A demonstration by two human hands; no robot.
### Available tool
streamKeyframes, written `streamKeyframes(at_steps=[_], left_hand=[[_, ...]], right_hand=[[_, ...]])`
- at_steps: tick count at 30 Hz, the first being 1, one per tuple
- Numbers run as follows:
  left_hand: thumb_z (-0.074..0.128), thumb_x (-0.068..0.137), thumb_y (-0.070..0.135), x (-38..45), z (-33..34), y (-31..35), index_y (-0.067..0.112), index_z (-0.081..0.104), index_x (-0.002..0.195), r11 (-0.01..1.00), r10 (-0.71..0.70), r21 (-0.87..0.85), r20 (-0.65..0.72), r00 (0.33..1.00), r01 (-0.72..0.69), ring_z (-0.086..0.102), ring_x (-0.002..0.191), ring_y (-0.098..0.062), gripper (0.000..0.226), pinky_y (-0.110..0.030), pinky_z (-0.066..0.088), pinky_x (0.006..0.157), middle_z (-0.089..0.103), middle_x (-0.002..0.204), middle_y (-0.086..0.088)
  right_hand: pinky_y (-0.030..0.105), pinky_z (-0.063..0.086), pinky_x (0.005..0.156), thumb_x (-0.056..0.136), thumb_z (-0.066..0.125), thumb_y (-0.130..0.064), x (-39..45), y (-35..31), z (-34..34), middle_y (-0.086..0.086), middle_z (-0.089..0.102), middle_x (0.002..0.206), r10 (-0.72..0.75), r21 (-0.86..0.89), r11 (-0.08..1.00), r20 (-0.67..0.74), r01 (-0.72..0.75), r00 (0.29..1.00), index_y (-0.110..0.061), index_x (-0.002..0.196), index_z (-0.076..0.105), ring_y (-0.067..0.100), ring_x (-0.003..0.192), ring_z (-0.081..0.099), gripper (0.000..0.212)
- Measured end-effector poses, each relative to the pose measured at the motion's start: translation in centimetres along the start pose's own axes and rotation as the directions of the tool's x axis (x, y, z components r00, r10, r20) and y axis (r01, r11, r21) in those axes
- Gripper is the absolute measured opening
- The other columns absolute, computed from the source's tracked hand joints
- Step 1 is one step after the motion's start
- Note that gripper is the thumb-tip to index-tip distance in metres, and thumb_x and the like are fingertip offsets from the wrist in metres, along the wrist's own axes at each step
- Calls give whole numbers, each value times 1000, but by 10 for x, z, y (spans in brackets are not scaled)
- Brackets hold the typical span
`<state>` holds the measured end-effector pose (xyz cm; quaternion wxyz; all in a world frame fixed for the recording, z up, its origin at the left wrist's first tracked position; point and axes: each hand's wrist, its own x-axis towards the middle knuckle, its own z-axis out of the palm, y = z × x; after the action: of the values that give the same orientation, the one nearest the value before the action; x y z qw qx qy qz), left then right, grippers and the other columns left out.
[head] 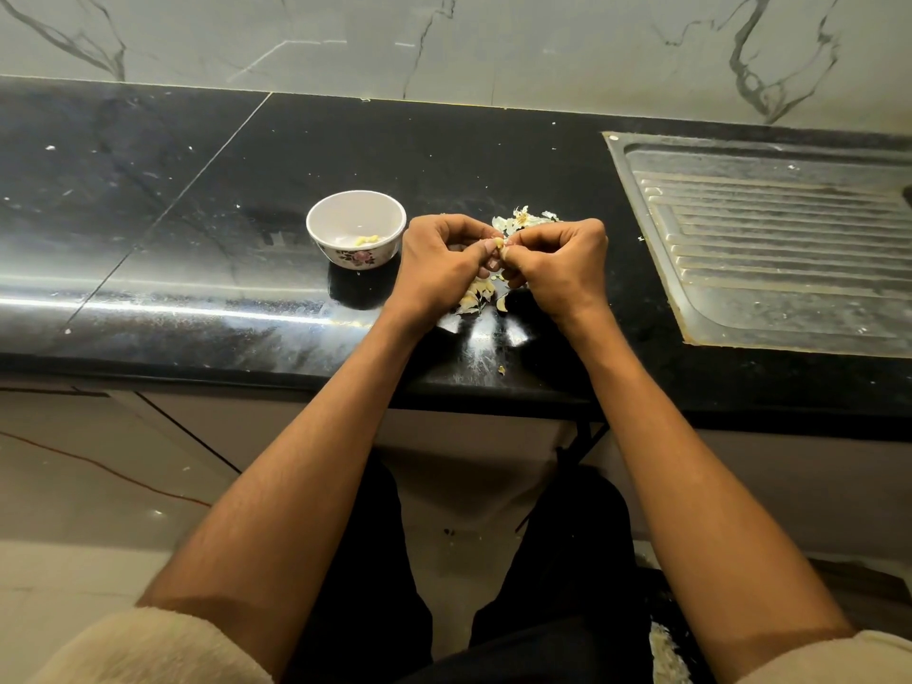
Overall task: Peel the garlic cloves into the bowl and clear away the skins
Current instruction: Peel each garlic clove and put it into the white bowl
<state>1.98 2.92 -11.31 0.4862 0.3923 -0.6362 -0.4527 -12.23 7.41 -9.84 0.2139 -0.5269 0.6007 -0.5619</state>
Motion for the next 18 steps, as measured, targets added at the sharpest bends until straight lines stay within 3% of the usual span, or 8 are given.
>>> streamKeyframes(at_steps=[7,18], left_hand=[[64,93,-3,0,-1,1,-2,75,91,1000,-11,-18,-37,999,11,67,60,-16,11,-27,54,61,73,71,-10],[64,94,2,1,-2,1,-7,74,93,997,-4,-78,21,1000,6,67,65,-24,14,-31,57,62,73,75,-21]], right_hand=[[30,53,49,73,73,1,0,0,0,5,70,57,4,29,1000,17,-4,1000,-12,64,77,19,46,65,17],[30,54,49,76,76,-2,1,0,-1,2,71,58,1,24,1000,25,-1,1000,-20,61,76,18,48,66,24]])
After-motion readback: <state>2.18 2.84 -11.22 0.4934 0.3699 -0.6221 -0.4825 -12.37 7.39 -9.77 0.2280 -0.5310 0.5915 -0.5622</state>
